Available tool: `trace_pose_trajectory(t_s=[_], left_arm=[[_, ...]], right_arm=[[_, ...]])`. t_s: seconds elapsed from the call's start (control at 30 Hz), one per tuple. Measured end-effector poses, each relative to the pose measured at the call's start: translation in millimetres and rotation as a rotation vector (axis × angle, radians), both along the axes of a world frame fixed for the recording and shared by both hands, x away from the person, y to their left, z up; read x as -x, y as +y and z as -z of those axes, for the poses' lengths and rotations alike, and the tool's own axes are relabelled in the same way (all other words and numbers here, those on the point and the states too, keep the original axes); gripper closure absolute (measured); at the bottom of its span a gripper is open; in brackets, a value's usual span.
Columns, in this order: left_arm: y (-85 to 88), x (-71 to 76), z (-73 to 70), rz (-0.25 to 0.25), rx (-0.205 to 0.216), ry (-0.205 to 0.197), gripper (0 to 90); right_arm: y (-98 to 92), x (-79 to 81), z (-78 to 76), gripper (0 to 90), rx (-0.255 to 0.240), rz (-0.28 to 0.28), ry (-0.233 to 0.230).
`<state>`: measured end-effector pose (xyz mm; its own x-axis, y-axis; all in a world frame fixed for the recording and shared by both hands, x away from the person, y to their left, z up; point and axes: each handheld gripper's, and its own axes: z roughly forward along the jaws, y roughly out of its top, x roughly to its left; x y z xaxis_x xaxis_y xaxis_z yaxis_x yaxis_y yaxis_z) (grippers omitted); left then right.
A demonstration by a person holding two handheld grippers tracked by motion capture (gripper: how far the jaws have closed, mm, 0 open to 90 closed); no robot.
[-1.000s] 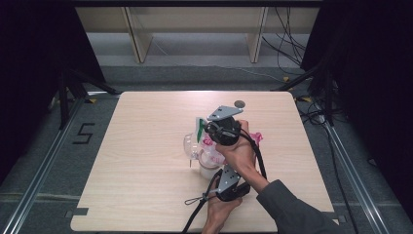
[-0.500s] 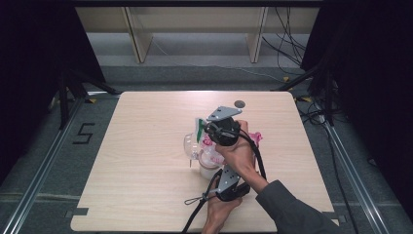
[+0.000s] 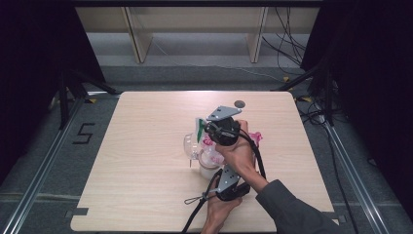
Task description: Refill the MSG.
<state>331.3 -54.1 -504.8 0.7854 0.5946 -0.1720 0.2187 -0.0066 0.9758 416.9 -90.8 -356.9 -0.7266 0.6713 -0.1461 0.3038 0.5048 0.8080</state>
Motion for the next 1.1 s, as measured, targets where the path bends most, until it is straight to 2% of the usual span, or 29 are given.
trace_pose_trajectory(t_s=[0.07,0.2,0.33,0.5,0.6,0.67,0.73,0.93,0.97,1.0,1.1], left_arm=[[0.2,0.0,-0.1,0.001,0.002,0.001,72.8],[0.2,0.1,-0.2,-0.001,0.002,-0.001,72.8],[-0.5,0.1,-0.1,-0.002,0.005,-0.003,72.7],[0.1,0.2,-0.6,0.0,0.005,0.001,72.7],[-0.6,0.2,0.1,-0.002,0.014,-0.003,72.7],[0.2,0.6,-0.5,-0.003,0.007,0.001,72.7],[-0.2,0.7,-0.3,-0.004,0.014,-0.004,72.7],[-0.1,0.7,-0.3,-0.005,0.014,-0.005,72.7],[-0.1,0.6,-0.4,-0.004,0.013,-0.003,72.7],[-0.2,0.6,-0.4,-0.004,0.014,-0.002,72.7],[-0.3,0.8,-0.1,-0.002,0.013,-0.003,72.7]], right_arm=[[0.9,-0.1,1.2,90.0,-0.001,0.005,-0.012],[0.4,0.7,0.1,90.0,-0.011,0.011,0.013],[0.6,1.5,0.4,90.0,-0.018,0.018,0.017],[1.5,0.9,0.5,90.0,-0.015,0.016,-0.001],[2.4,0.9,0.8,90.0,0.007,0.008,0.004],[2.9,-0.3,1.6,90.0,0.012,0.002,-0.01],[3.0,1.0,1.4,90.0,-0.007,0.015,0.003],[1.3,0.6,-0.3,90.0,-0.005,0.006,0.006],[1.3,-0.6,0.3,90.0,-0.007,0.002,-0.012],[1.1,-0.8,0.0,90.0,-0.001,-0.003,-0.006],[3.6,1.0,2.3,90.0,0.004,0.013,-0.006]])
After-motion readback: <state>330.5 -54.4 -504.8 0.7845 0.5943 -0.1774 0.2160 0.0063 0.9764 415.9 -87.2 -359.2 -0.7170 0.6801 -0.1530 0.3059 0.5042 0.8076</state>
